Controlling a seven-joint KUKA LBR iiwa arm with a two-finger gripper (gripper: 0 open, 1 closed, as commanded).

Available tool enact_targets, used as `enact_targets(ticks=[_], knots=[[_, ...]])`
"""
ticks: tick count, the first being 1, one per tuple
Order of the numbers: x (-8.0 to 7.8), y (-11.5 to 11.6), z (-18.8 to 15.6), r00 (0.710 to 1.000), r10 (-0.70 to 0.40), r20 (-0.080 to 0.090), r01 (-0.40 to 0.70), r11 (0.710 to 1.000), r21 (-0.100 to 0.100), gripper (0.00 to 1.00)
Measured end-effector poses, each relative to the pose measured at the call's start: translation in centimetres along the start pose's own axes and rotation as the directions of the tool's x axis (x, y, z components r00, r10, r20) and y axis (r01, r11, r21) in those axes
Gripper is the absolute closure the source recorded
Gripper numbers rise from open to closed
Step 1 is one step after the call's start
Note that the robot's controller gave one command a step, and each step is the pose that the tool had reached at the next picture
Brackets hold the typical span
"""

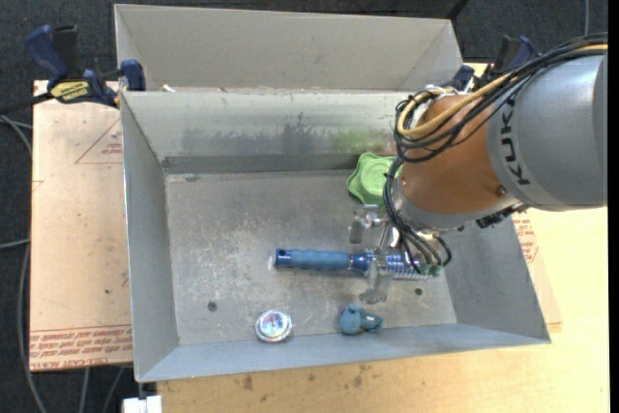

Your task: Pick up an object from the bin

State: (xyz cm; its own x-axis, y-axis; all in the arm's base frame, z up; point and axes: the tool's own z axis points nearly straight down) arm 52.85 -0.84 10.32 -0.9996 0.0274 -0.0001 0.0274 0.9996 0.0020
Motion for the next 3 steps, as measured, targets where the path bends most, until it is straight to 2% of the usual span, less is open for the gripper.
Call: enact_targets(ticks=[1, 2, 3], knots=[[-1.84, -1.96, 3.54, 1.0, 0.005, 0.0, -0.005, 1.0, 0.002, 0.0], [-1.88, -1.89, 3.54, 1.0, 0.005, 0.001, -0.005, 1.0, 0.001, 0.0], [-1.88, -1.89, 3.54, 1.0, 0.005, 0.001, -0.005, 1.0, 0.001, 1.0]])
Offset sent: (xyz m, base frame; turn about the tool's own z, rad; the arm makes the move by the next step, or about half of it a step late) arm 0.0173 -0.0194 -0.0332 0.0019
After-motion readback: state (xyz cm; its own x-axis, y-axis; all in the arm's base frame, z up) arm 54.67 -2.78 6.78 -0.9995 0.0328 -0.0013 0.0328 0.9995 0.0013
